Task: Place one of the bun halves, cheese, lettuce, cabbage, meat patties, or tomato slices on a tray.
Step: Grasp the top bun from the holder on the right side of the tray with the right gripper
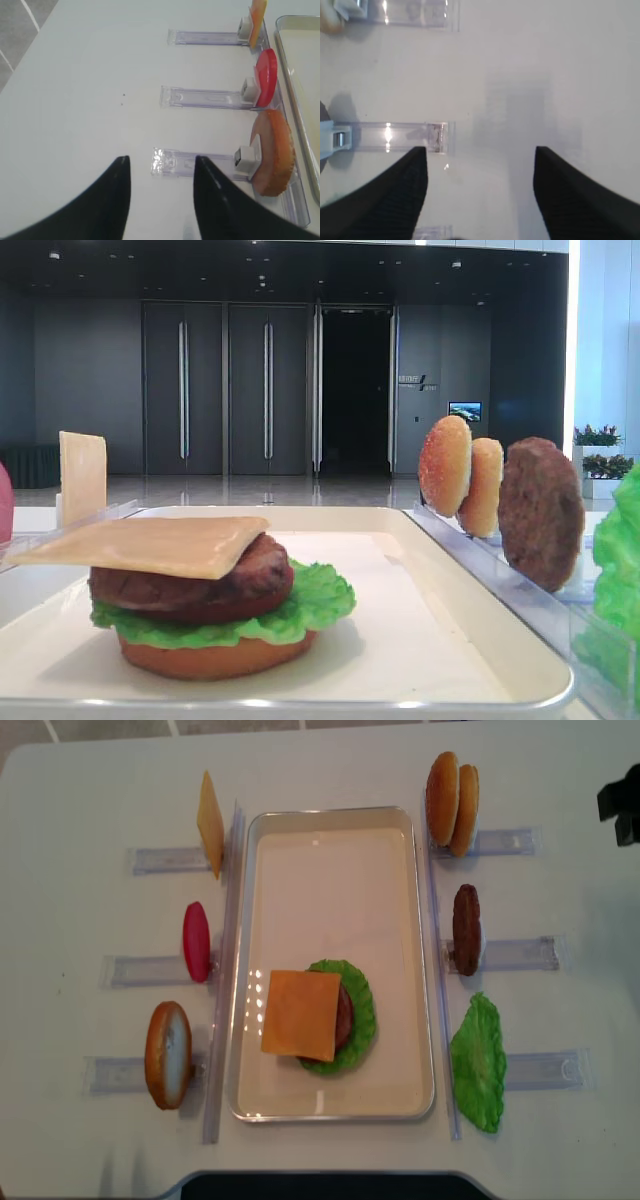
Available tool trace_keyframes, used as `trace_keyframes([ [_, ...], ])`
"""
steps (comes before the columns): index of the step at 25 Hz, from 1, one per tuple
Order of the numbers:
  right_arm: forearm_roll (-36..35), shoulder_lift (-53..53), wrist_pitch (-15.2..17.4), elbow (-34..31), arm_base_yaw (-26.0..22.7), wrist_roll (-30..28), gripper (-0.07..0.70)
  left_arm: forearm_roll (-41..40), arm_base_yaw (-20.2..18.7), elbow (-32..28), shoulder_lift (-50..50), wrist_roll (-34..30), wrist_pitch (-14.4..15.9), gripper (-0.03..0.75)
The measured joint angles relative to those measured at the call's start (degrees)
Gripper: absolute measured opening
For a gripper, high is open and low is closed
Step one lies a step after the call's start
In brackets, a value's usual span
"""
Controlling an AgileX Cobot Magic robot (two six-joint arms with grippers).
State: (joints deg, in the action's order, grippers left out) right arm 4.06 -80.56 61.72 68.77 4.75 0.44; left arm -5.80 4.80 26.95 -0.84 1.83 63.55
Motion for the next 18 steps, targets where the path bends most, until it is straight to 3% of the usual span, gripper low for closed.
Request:
trace_keyframes([
  [12, -3.61, -16.83, 6.89, 22.39, 0.0, -2.33, 0.464, 0.0, 0.0, 0.0, 0.0, 0.0, 0.0, 0.171],
  [18, -5.22, -22.98, 7.94, 28.43, 0.0, -2.89, 0.464, 0.0, 0.0, 0.0, 0.0, 0.0, 0.0, 0.089],
])
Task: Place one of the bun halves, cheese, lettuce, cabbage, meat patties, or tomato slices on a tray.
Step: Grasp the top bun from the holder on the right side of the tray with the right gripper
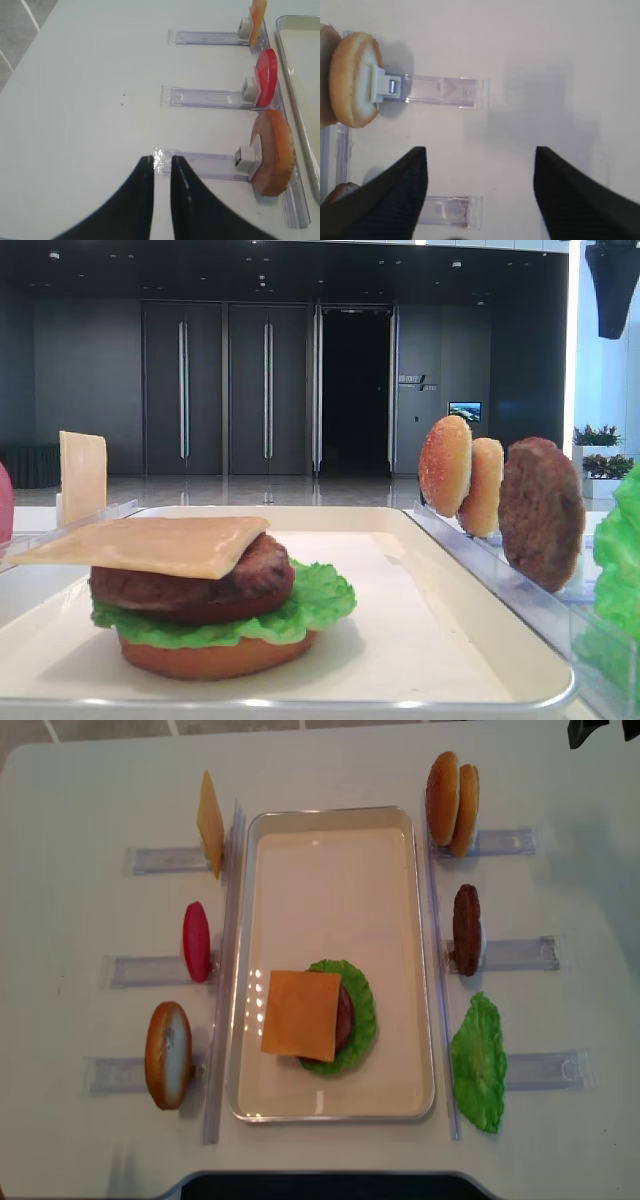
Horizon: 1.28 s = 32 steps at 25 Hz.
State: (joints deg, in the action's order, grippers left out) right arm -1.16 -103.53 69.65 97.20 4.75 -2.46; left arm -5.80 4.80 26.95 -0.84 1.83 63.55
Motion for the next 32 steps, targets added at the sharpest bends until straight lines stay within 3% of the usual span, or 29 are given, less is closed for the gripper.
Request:
trace_keyframes([
  [8, -3.72, -4.77, -1.73, 2.14, 0.0, -1.48, 0.464, 0.0, 0.0, 0.0, 0.0, 0.0, 0.0, 0.007],
  [22, -6.6, -8.62, -0.43, 8.44, 0.08, -1.65, 0.464, 0.0, 0.0, 0.0, 0.0, 0.0, 0.0, 0.0],
  [26, -6.66, -8.62, 0.19, 8.44, 1.87, -0.25, 0.464, 0.0, 0.0, 0.0, 0.0, 0.0, 0.0, 0.0],
  [32, -6.47, -8.68, 0.19, 8.44, 7.71, 6.4, 0.464, 0.0, 0.0, 0.0, 0.0, 0.0, 0.0, 0.0],
])
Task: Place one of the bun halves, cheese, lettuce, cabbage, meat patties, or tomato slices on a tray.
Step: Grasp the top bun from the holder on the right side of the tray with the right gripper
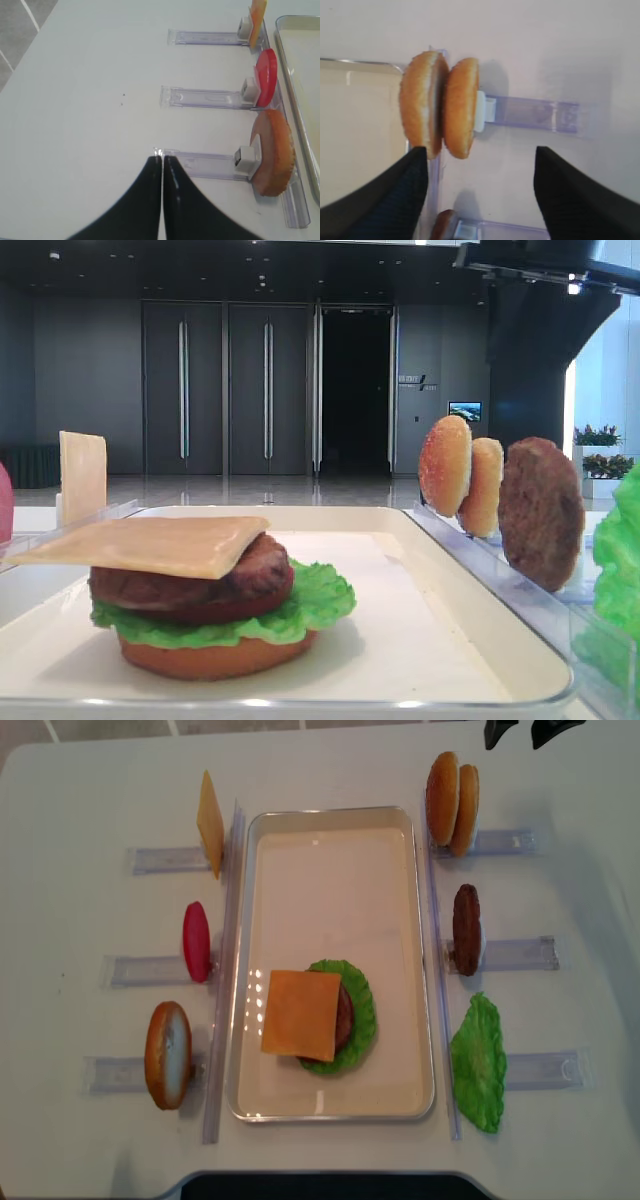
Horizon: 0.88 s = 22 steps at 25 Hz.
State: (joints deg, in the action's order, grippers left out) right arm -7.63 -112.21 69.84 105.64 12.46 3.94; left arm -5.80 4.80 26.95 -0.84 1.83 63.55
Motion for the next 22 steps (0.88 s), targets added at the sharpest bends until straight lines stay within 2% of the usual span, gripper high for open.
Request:
trace_keyframes([
  [5, 0.1, 0.0, -0.61, 0.0, 4.96, 7.17, 0.464, 0.0, 0.0, 0.0, 0.0, 0.0, 0.0, 0.0],
  [10, 0.01, 0.0, -4.47, 0.0, 8.36, 11.13, 0.464, 0.0, 0.0, 0.0, 0.0, 0.0, 0.0, 0.0],
  [15, 1.55, 0.0, -7.23, 0.0, 8.62, 12.14, 0.464, 0.0, 0.0, 0.0, 0.0, 0.0, 0.0, 0.0],
  [22, 3.75, -1.36, -7.61, 0.06, 7.6, 12.93, 0.464, 0.0, 0.0, 0.0, 0.0, 0.0, 0.0, 0.0],
])
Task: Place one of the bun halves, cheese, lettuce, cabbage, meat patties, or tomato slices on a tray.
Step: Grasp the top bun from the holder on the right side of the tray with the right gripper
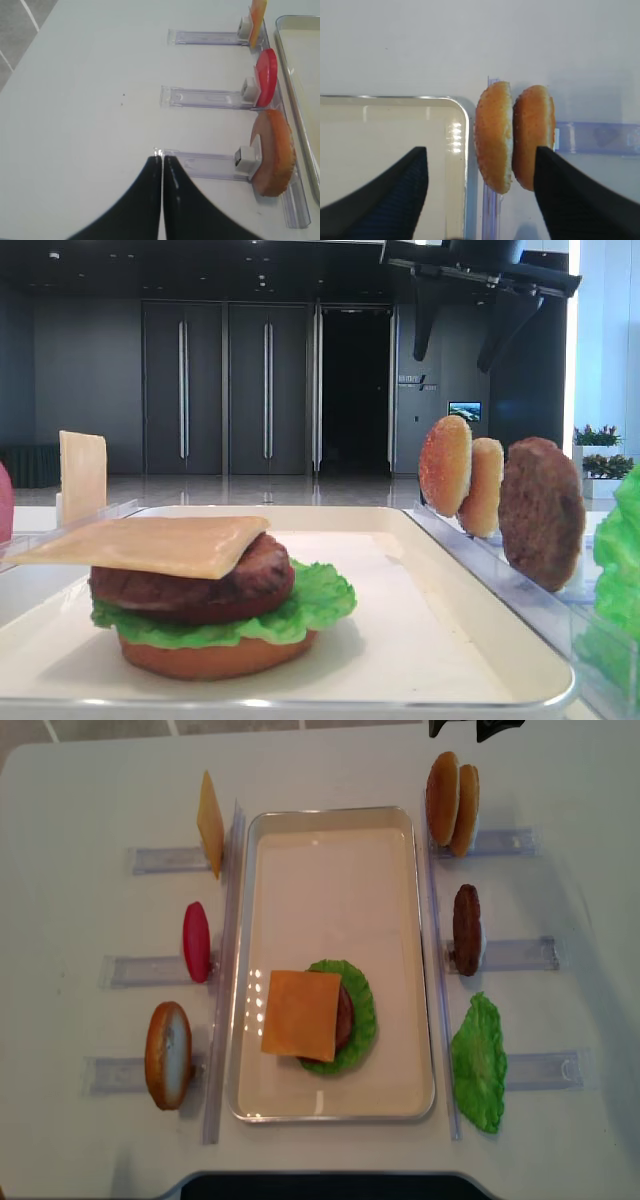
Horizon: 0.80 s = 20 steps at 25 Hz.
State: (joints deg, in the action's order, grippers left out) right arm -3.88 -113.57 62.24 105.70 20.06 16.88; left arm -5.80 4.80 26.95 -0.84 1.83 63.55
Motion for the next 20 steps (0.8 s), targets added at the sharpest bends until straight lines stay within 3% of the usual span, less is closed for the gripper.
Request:
trace_keyframes([
  [20, -1.68, -6.49, 0.05, 0.0, -0.18, -2.25, 0.464, 0.0, 0.0, 0.0, 0.0, 0.0, 0.0, 0.0],
])
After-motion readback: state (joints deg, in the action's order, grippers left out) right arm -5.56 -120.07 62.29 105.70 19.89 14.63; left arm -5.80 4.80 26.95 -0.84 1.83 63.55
